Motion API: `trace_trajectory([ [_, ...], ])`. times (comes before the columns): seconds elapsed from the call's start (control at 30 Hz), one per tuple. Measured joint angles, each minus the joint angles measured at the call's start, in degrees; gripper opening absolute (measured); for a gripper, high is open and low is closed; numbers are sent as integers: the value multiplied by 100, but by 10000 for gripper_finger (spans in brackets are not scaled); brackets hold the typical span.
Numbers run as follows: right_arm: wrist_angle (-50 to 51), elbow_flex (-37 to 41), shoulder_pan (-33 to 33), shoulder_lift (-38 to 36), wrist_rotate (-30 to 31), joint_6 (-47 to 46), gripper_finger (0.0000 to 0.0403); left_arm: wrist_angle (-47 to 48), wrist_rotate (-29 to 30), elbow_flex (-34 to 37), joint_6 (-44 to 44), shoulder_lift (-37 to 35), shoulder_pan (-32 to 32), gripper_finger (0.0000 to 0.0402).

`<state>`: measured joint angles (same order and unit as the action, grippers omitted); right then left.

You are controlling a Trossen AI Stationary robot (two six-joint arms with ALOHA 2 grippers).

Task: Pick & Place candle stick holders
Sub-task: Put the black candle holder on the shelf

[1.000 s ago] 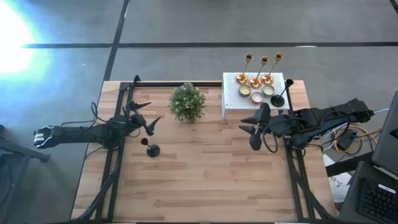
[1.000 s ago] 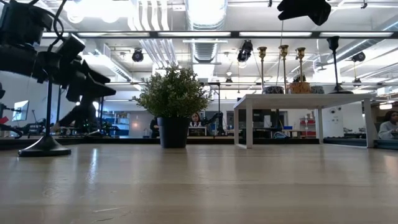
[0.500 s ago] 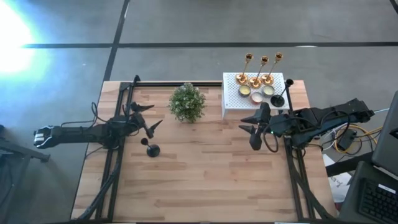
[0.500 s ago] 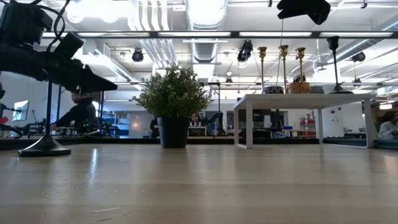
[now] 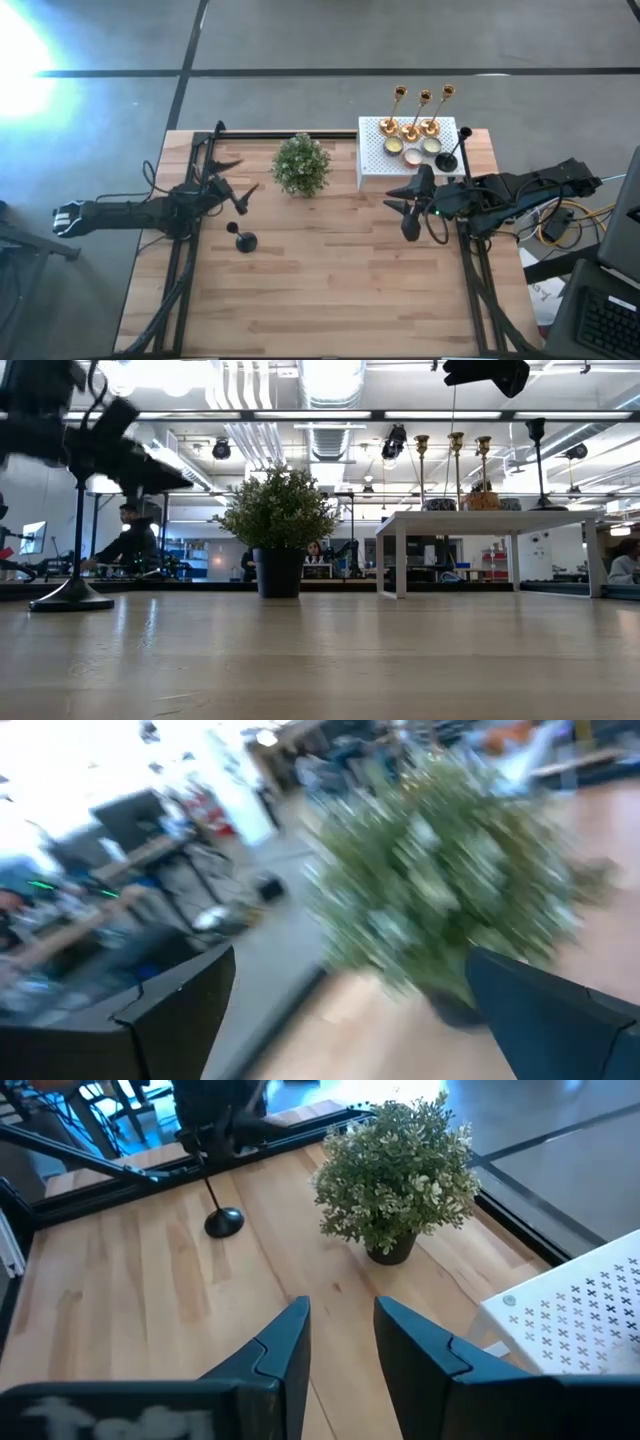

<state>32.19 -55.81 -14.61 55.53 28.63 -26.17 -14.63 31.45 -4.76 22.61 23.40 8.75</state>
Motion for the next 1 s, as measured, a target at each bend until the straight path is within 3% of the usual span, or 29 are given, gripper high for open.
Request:
trace_trajectory([
  [0.23,82,0,4,0,143,160,111,641,444,-1962,954,16,2,394],
  [0.43,105,0,4,2,307,561,111,2859,718,-4086,835,298,-99,380],
  [0.57,215,0,2,2,303,562,103,4819,812,-5359,65,767,-204,366],
  [0.83,235,15,0,2,305,584,85,8664,466,-7168,-2641,2232,-478,341],
  [1.0,235,15,2,2,307,581,76,10011,-253,-7894,-4220,2882,-770,335],
])
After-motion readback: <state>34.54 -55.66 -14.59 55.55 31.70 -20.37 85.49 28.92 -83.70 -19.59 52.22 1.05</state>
